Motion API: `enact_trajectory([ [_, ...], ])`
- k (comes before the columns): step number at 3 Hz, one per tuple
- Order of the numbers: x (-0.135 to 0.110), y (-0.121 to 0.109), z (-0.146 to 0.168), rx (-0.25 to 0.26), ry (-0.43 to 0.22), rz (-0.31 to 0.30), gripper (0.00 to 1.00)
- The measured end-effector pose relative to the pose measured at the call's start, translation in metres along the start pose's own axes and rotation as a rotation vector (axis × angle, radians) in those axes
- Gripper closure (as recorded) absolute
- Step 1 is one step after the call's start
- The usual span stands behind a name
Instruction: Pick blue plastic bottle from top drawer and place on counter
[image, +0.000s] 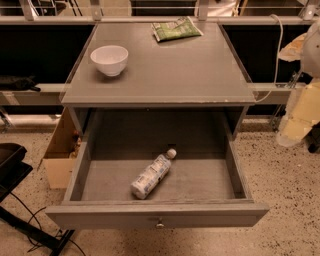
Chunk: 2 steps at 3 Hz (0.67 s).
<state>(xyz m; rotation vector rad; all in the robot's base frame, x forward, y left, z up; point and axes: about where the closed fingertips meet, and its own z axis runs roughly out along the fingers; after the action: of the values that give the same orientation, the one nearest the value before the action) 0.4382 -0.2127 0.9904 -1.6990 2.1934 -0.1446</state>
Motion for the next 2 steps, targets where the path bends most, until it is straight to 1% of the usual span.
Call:
enact_trajectory([
  [1, 0.000, 0.000, 0.000, 0.000, 0.000, 0.000, 0.00],
  [2, -0.010, -0.002, 0.015, -0.002, -0.010, -0.050, 0.00],
])
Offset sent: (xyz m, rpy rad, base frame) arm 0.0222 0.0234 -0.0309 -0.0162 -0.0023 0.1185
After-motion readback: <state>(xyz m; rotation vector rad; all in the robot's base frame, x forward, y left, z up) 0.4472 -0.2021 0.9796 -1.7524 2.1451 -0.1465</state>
